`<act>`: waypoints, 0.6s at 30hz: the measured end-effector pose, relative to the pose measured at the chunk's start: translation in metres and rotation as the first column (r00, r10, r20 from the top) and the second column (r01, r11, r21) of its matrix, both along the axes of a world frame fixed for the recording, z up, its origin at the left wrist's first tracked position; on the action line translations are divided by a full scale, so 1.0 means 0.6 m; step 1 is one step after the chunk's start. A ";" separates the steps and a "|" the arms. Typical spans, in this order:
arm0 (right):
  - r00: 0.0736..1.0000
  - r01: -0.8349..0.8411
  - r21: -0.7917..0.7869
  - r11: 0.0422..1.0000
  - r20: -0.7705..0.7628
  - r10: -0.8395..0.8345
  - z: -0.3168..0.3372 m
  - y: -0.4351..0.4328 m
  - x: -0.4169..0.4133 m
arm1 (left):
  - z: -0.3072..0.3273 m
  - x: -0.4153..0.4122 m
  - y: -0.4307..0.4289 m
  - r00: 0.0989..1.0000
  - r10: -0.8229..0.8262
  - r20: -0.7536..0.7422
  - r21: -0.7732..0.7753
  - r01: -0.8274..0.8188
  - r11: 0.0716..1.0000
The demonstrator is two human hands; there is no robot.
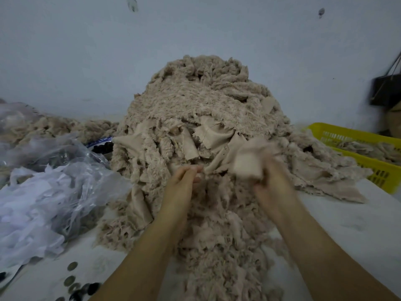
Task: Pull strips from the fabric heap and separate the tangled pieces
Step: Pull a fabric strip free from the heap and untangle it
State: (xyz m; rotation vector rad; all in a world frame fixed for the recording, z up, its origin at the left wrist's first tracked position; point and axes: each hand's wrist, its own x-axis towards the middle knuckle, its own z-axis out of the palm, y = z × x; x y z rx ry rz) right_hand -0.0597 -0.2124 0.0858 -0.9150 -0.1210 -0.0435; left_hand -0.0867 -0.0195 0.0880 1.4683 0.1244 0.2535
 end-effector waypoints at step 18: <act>0.976 -0.166 -0.310 0.936 -0.186 0.112 -0.031 0.054 -0.009 | 0.034 -0.008 -0.061 0.983 -0.141 -0.121 0.211 0.164 0.964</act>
